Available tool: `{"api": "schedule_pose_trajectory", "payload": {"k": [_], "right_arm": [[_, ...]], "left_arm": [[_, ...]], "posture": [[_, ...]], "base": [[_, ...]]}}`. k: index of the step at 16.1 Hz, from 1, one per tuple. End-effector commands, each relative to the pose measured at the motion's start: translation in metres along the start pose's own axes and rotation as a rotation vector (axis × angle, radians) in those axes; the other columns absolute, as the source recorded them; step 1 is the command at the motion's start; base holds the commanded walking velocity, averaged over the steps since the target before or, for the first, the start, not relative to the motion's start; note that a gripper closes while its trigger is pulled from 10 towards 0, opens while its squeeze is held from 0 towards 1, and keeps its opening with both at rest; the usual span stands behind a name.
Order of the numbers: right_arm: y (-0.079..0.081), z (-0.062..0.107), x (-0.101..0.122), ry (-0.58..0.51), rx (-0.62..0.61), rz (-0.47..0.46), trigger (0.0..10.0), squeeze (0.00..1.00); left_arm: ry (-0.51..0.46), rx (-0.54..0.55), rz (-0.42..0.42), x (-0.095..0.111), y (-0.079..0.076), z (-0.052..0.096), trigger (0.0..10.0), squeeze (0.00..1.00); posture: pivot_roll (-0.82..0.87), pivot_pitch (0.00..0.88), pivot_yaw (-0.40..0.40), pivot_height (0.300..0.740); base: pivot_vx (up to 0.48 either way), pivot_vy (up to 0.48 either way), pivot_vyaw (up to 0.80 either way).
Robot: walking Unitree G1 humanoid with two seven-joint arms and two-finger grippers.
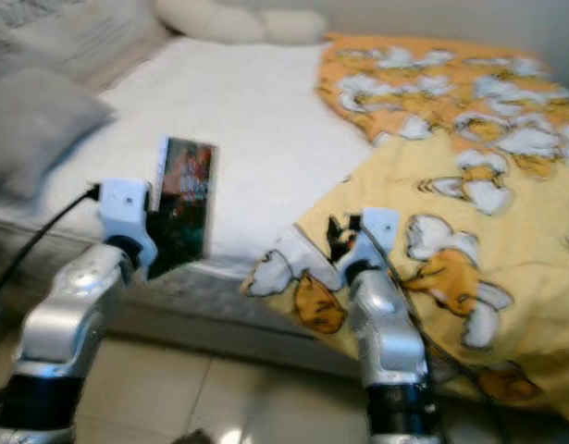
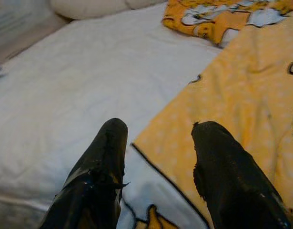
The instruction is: Clean up the room
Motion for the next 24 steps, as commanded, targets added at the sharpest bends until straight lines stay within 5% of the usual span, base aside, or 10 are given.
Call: {"api": "schedule_pose_trajectory", "payload": {"k": [1, 16, 24], "right_arm": [[-0.009, 0.001, 0.006, -0.019, -0.023, 0.015, 10.0, 0.0], [-0.027, 0.022, 0.004, -0.053, -0.037, 0.161, 10.0, 0.0], [-0.027, 0.033, -0.003, -0.02, 0.007, 0.119, 10.0, 0.0]], "left_arm": [[-0.055, -0.009, -0.003, 0.013, -0.002, 0.0, 10.0, 0.0], [-0.005, 0.001, -0.007, -0.015, 0.007, 0.026, 10.0, 0.0], [0.016, -0.001, -0.022, -0.022, 0.004, 0.041, 10.0, 0.0]], "posture": [[0.02, 0.0, 0.026, 0.74], [0.02, 0.0, 0.042, 0.74], [0.02, 0.0, 0.057, 0.74]], "base": [[0.277, 0.0, -0.62], [0.189, 0.0, 0.0], [0.0, 0.035, 0.0]]}}
Point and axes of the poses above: a point about 5 cm out from each wrist's last joint towards the gripper, its own z axis pointing back from the gripper into the wrist, its own x axis along the axis of the wrist's last joint, y = z × x, the point moved 6 cm from there along -z, pointing out of the wrist towards the gripper, and after that the axes turned 9 degrees about -z, right-handed, at the moved point
